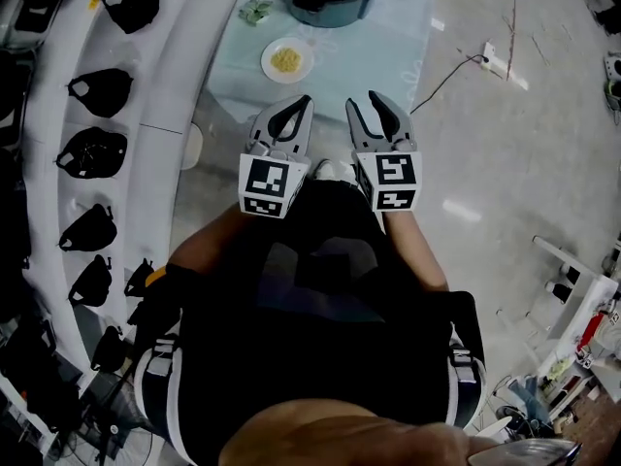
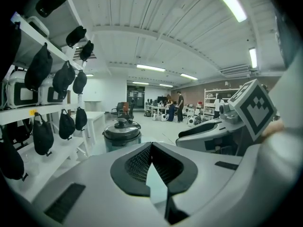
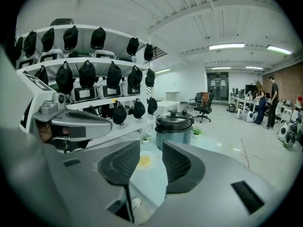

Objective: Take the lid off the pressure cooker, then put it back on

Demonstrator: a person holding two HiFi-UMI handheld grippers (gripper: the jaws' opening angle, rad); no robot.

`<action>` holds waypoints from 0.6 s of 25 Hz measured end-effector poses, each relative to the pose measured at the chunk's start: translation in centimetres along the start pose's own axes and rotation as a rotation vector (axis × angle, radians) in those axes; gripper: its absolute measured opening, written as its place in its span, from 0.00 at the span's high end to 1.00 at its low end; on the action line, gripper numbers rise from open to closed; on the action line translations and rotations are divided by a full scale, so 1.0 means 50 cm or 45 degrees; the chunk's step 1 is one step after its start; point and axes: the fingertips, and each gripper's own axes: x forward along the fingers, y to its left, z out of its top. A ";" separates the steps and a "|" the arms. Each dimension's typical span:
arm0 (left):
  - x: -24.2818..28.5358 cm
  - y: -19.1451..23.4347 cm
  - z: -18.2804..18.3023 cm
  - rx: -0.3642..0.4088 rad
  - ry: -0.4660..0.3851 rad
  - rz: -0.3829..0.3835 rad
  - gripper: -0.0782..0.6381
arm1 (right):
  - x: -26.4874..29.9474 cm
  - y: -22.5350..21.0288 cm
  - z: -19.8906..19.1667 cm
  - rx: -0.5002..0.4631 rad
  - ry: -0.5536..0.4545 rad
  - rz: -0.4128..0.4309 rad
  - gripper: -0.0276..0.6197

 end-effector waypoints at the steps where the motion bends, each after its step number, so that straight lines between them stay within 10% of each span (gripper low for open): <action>1: -0.007 -0.004 -0.003 0.000 -0.002 0.000 0.88 | -0.009 0.006 -0.004 0.003 0.001 0.003 0.71; 15: -0.059 -0.069 -0.006 0.019 -0.051 -0.004 0.88 | -0.080 0.048 -0.035 -0.034 0.028 0.024 0.62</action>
